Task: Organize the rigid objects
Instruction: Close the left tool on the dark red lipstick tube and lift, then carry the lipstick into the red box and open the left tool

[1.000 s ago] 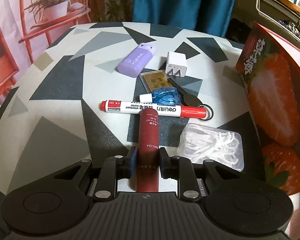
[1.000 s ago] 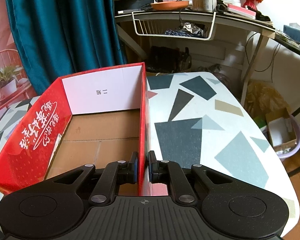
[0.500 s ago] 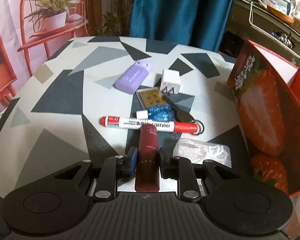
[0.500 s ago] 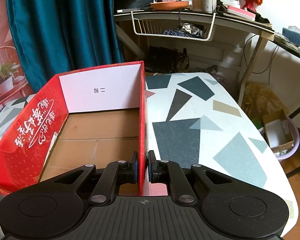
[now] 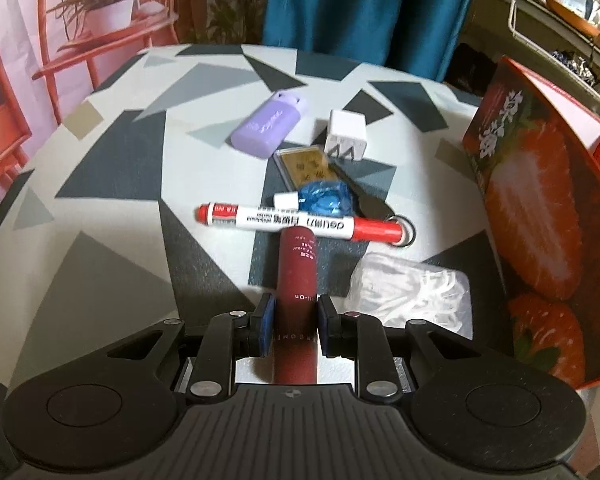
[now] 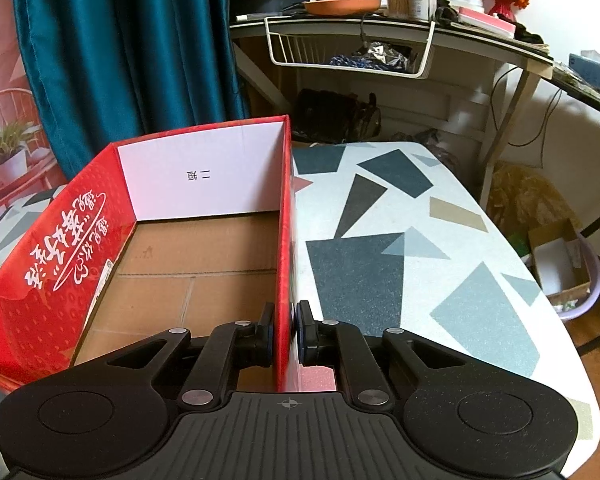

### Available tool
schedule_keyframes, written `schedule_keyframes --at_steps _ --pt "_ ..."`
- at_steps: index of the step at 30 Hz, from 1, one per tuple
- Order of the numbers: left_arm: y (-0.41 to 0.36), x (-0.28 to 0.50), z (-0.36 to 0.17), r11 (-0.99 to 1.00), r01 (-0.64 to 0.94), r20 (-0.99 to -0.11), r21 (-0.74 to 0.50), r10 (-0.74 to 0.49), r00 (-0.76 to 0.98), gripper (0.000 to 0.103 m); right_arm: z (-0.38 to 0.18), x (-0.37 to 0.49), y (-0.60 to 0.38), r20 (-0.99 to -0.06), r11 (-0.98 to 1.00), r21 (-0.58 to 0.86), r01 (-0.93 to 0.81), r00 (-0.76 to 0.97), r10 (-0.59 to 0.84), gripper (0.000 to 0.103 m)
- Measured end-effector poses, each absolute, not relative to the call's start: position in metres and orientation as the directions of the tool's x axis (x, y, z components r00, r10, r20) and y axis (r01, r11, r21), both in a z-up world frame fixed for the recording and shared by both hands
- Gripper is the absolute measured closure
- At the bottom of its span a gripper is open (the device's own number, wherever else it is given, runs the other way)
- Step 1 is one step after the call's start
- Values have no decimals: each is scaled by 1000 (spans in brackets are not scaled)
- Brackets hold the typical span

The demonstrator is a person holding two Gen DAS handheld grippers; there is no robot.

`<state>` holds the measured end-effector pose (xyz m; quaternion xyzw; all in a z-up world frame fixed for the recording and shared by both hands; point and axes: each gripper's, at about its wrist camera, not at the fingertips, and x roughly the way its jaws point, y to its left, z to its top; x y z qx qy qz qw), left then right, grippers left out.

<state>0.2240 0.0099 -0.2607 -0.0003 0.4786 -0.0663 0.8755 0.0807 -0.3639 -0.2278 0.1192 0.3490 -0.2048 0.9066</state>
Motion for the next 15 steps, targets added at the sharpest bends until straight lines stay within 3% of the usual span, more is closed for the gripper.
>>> schedule_keyframes --at_steps 15 --pt "1 230 -265 986 168 -839 -2 -93 536 79 -229 82 -364 -681 888 78 454 675 -285 93"
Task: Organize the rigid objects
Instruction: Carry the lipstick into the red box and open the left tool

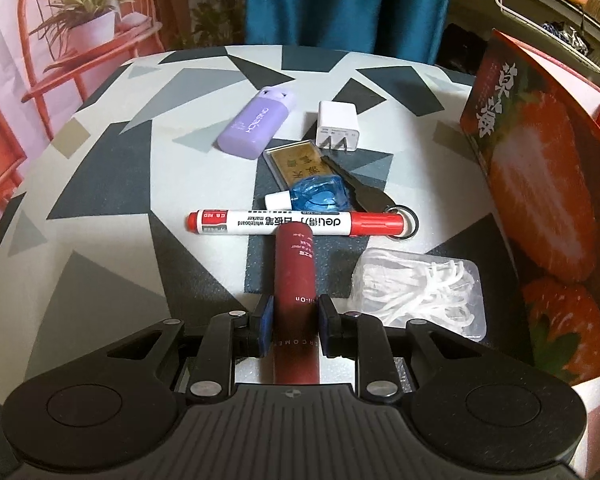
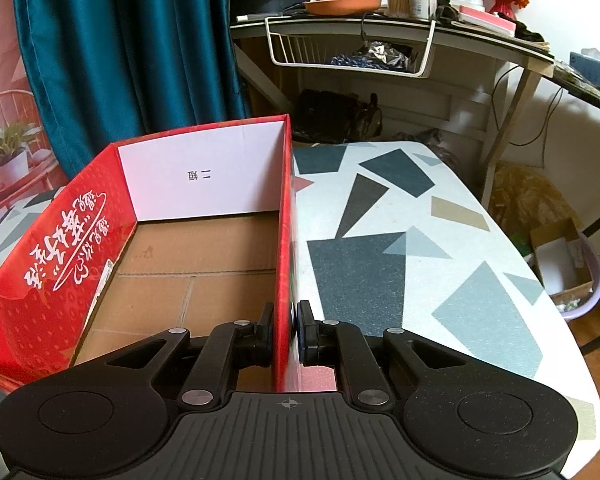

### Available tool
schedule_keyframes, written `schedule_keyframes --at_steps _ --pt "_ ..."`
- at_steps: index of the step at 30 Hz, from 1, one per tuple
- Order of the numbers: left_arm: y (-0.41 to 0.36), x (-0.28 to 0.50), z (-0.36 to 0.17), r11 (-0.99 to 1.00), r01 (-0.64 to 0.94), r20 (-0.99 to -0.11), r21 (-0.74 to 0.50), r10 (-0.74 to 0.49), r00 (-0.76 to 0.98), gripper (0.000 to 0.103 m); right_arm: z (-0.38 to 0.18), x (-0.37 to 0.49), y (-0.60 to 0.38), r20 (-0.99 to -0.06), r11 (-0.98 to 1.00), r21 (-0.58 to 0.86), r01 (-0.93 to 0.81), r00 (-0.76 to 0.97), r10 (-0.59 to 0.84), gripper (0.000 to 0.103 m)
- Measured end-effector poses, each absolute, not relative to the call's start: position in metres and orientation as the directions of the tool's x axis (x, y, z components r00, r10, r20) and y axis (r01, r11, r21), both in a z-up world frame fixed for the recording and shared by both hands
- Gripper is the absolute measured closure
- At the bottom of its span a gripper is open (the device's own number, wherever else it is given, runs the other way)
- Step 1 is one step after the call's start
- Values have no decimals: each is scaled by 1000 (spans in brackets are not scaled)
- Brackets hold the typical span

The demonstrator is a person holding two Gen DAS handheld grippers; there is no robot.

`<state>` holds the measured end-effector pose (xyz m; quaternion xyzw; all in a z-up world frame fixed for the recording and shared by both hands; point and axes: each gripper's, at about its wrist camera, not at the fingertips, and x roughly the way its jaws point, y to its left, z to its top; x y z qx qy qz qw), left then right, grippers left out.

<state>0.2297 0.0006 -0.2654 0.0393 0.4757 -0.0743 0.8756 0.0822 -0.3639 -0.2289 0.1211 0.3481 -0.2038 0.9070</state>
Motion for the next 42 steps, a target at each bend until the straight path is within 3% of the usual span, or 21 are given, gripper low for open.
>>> schedule_keyframes --at_steps 15,21,33,42 --pt "-14 246 -209 971 236 -762 42 -122 636 79 -231 84 -364 -681 887 86 454 677 -280 93" --pt "-14 244 -197 973 223 -749 -60 -192 634 79 -230 84 -364 -681 887 86 454 677 -280 93" --pt "-116 257 -140 788 615 -606 -10 -494 624 79 -232 85 -362 -683 892 73 446 674 -281 93" --pt "-177 260 -173 733 679 -643 27 -507 573 79 -231 86 -365 -690 895 70 440 670 -275 93"
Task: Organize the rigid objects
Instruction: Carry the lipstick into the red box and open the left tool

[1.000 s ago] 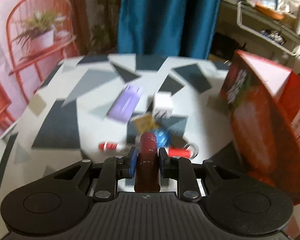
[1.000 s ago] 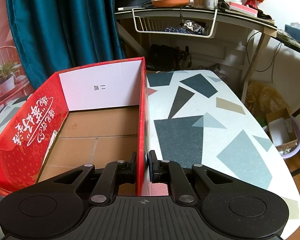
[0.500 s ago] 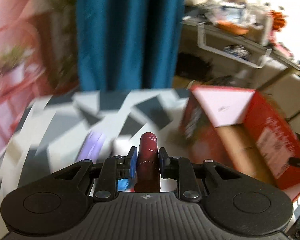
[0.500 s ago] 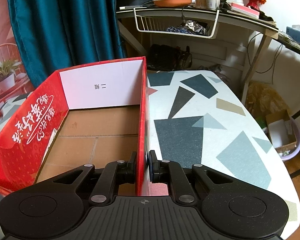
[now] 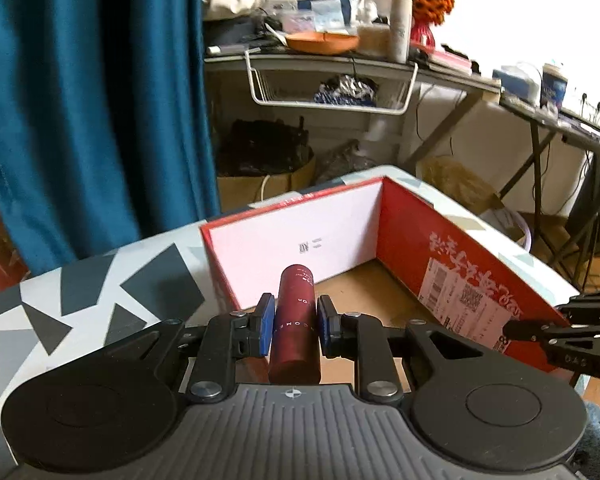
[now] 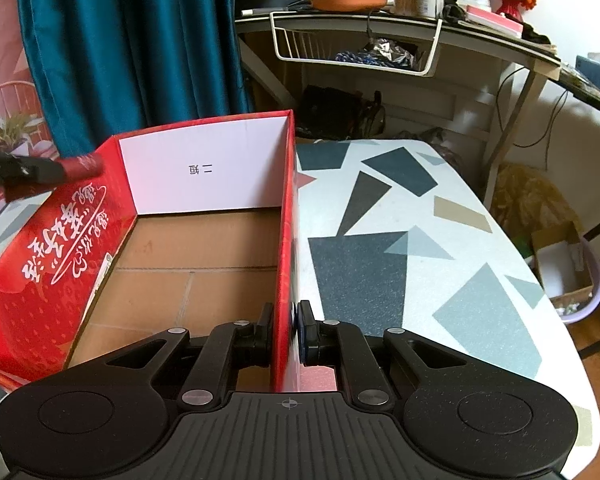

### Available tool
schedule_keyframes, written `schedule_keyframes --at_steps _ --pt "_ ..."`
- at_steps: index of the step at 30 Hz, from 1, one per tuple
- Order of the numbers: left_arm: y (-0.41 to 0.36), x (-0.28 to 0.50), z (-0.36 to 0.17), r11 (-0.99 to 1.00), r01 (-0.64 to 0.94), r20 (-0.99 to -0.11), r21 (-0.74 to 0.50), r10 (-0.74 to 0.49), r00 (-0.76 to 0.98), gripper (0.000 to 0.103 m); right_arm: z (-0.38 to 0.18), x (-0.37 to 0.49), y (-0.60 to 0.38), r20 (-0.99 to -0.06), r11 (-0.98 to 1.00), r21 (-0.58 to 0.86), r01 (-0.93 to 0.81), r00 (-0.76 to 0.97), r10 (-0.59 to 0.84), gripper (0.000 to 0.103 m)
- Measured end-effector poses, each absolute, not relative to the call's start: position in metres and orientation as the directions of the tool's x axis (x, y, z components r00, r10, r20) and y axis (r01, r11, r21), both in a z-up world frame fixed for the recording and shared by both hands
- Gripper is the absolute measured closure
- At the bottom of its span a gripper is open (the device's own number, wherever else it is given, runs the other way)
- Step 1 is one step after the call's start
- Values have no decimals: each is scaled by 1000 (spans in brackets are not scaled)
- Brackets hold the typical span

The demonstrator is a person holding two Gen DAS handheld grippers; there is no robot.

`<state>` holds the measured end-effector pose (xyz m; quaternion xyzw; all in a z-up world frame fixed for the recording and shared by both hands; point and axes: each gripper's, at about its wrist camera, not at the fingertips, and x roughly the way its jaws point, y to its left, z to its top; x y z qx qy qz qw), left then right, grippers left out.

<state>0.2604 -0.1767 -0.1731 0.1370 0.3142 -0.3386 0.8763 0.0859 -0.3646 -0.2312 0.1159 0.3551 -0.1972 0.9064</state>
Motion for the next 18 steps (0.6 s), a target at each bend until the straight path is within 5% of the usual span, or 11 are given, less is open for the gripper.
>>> schedule_keyframes --at_steps 18 --pt "-197 295 -202 728 673 -684 129 -426 592 80 -232 86 -366 -689 898 78 434 674 -266 92"
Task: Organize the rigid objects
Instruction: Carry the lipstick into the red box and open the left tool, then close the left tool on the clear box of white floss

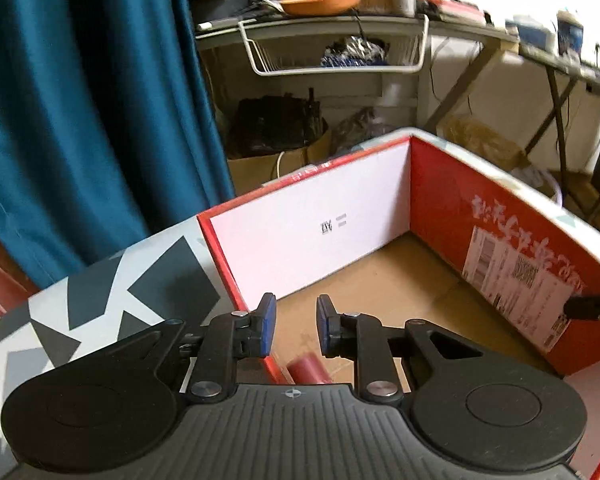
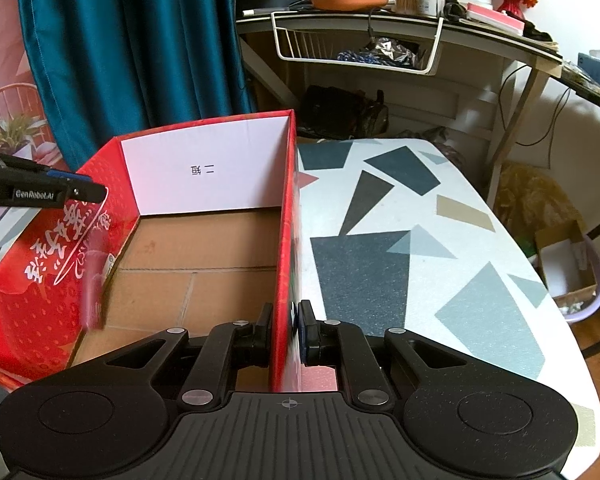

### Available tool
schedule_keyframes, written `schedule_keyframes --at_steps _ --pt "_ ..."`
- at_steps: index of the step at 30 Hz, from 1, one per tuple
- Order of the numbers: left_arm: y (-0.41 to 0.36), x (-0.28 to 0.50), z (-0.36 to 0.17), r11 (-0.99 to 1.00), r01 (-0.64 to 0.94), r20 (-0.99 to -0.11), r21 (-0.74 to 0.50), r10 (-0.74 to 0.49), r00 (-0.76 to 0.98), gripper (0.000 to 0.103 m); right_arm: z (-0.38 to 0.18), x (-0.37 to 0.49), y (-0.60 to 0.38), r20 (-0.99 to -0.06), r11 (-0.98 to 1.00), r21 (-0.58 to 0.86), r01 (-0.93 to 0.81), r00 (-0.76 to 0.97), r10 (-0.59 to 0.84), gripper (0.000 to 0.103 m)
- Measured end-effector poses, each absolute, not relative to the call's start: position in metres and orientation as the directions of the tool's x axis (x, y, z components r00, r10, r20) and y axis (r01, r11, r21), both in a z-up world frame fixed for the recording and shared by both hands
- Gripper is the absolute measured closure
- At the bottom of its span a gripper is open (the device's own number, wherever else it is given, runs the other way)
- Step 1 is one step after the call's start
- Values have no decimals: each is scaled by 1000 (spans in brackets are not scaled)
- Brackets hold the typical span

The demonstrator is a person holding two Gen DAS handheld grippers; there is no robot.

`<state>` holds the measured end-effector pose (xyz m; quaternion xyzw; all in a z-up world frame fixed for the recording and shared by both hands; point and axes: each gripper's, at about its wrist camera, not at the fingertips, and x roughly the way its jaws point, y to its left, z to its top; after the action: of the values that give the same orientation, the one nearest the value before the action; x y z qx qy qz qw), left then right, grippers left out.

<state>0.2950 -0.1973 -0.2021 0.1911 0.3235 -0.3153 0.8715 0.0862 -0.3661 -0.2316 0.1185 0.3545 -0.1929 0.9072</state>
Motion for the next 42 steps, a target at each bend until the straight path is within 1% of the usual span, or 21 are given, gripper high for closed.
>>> schedule_keyframes --at_steps 2,4,6,9,13,16,19,20,21,22,23,24,27,29,32,33,36,38,42 --pt "-190 298 -197 736 671 -670 92 -453 588 78 -232 86 -366 -689 897 81 434 675 -264 92" --pt "-181 297 -189 748 661 -648 58 -476 595 73 -233 87 -366 -690 897 79 435 673 -265 92" --pt "-171 298 -180 765 643 -618 28 -492 613 63 -233 87 -366 -692 896 78 436 671 -266 92" --pt "-152 299 -170 788 615 -590 -5 -499 635 62 -233 88 -365 -694 897 75 436 669 -267 92" --pt "-126 300 -166 811 585 -596 -25 -482 643 62 -233 89 -365 -695 898 70 435 667 -269 92" --pt "-102 298 -173 838 545 -615 -39 -450 648 62 -233 89 -365 -694 897 72 436 668 -269 92" --pt "-81 292 -190 857 512 -668 -55 -413 619 61 -233 87 -365 -693 896 76 438 669 -269 92" --pt "-75 289 -197 864 501 -694 -57 -395 602 57 -233 87 -366 -693 896 77 437 669 -267 92" --pt "-70 285 -204 867 494 -720 -62 -382 580 48 -233 87 -366 -695 897 79 435 669 -263 92" --pt "-66 281 -210 869 491 -736 -67 -376 563 43 -233 88 -366 -696 898 79 433 668 -261 92" --pt "-61 277 -216 870 488 -748 -71 -370 551 35 -233 88 -366 -697 899 76 432 667 -261 92" --pt "-57 274 -220 873 482 -755 -74 -364 545 30 -233 88 -366 -698 899 74 432 666 -263 92" --pt "-49 267 -236 896 431 -789 -103 -338 513 20 -232 88 -365 -698 899 71 431 665 -264 92" --pt "-42 266 -244 905 407 -809 -127 -332 485 19 -233 88 -365 -698 899 74 432 667 -263 92" --pt "-43 263 -254 918 380 -841 -113 -292 455 17 -232 88 -365 -698 899 70 431 665 -264 92" --pt "-44 262 -257 923 371 -849 -104 -277 451 14 -232 88 -365 -698 900 70 430 665 -264 92" --pt "-42 260 -265 937 333 -866 -107 -252 433 11 -232 88 -365 -697 899 73 431 667 -263 92" --pt "-42 258 -269 941 318 -873 -117 -251 419 10 -232 89 -365 -697 899 73 431 667 -263 92" --pt "-46 249 -275 945 315 -880 -87 -221 419 10 -232 88 -365 -697 899 73 431 667 -263 92"
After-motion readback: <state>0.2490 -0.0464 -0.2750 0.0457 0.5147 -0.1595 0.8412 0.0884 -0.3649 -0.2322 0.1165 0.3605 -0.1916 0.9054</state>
